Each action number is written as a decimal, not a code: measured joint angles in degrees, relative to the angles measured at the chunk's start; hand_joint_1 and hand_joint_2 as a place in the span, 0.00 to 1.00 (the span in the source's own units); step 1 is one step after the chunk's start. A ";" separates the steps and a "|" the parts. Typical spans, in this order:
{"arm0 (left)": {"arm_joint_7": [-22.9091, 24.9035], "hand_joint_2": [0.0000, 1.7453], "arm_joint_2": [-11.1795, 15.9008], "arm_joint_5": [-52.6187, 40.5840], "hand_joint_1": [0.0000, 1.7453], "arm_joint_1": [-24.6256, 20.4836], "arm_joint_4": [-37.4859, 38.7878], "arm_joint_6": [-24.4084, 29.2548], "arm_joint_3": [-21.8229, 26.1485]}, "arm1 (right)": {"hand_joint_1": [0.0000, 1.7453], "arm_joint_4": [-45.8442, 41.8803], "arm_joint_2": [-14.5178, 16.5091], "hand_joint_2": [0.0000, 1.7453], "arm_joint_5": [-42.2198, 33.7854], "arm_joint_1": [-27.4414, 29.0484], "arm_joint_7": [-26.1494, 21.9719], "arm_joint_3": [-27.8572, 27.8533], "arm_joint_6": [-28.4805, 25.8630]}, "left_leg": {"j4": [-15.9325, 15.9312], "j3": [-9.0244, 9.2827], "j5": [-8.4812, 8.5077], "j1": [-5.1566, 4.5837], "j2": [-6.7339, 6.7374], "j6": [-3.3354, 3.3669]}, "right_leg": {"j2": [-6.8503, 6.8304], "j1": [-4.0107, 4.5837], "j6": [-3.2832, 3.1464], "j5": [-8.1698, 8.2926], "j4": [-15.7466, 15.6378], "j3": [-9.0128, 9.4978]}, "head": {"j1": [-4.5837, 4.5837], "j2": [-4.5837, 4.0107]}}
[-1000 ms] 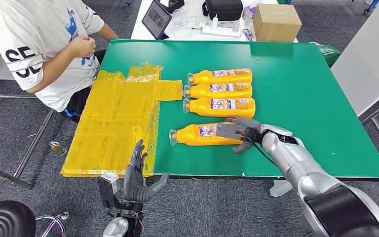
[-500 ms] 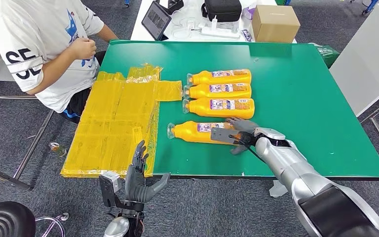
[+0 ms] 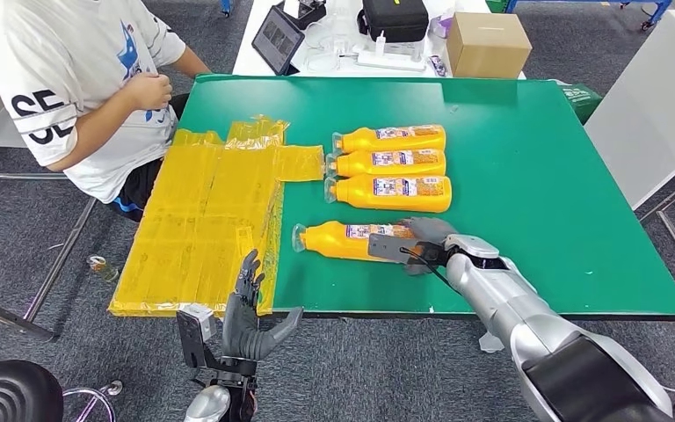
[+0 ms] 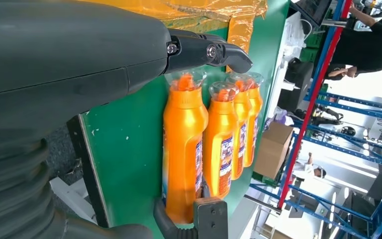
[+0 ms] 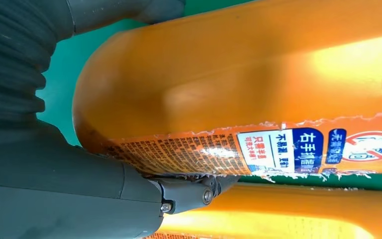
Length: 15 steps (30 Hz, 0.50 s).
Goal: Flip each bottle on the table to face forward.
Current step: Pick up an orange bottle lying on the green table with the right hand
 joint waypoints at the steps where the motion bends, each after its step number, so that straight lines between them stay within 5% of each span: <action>1: 0.00 1.00 0.00 0.01 0.00 0.00 0.00 0.04 0.01 | 0.99 0.00 -0.01 1.00 -0.19 0.02 -0.13 -0.01 -0.21 | 0.00 0.00 0.00 0.00 0.00 0.00 | 0.00 0.00 0.00 0.00 0.00 0.00 | 0.01 0.00; 15: -0.01 1.00 0.00 0.20 0.00 0.16 -0.05 0.82 0.02 | 1.00 -1.04 0.05 1.00 -3.38 2.24 -1.93 -2.18 -8.02 | 0.00 -0.08 -0.01 0.00 -0.01 0.00 | -0.01 0.00 0.00 0.00 0.00 -0.01 | 0.01 0.00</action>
